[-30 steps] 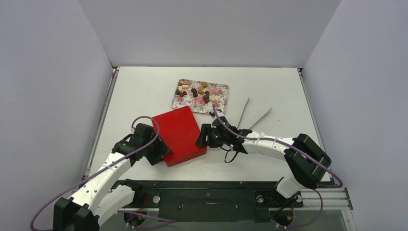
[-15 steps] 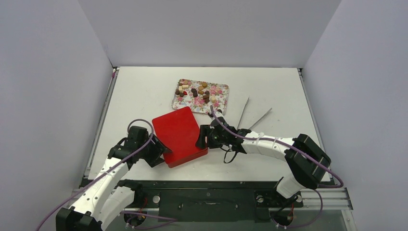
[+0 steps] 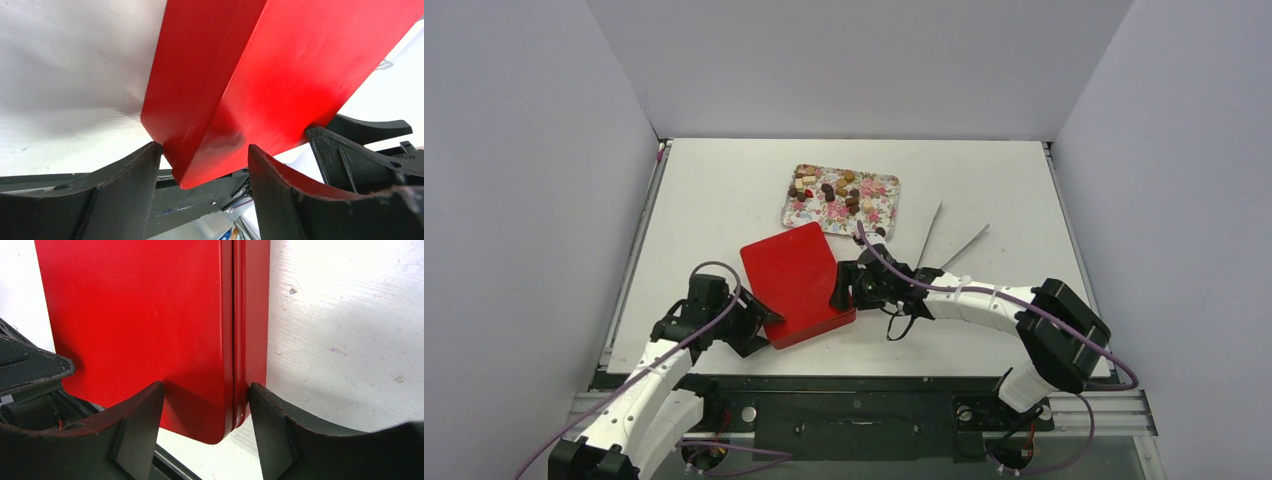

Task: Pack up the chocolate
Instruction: Close the box lid on the packing box.

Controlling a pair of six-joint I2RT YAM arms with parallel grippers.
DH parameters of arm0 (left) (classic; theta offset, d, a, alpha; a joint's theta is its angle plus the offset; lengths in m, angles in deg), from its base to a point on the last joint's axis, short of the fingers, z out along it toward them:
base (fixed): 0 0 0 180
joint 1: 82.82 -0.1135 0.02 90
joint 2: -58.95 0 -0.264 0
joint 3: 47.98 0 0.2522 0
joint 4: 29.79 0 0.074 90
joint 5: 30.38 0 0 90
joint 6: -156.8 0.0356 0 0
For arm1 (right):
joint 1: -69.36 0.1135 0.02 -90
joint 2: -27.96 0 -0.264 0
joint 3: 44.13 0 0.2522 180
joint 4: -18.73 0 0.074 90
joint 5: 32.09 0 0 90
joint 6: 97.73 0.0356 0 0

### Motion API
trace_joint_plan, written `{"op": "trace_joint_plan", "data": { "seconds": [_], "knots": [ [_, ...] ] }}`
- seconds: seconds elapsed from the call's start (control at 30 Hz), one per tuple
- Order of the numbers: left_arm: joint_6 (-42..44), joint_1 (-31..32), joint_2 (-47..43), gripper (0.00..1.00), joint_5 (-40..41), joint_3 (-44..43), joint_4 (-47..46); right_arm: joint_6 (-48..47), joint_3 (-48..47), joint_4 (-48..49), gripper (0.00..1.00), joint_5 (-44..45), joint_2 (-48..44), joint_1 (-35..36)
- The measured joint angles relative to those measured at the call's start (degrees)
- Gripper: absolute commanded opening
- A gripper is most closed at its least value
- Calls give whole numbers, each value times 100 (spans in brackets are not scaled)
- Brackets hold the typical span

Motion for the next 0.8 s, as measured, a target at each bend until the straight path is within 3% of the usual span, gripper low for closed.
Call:
{"op": "trace_joint_plan", "data": {
  "seconds": [0.8],
  "knots": [
    [-748,-560,-767,47,-560,400,-295,-74,-37,-11,59,271,0,-17]
  ]
}}
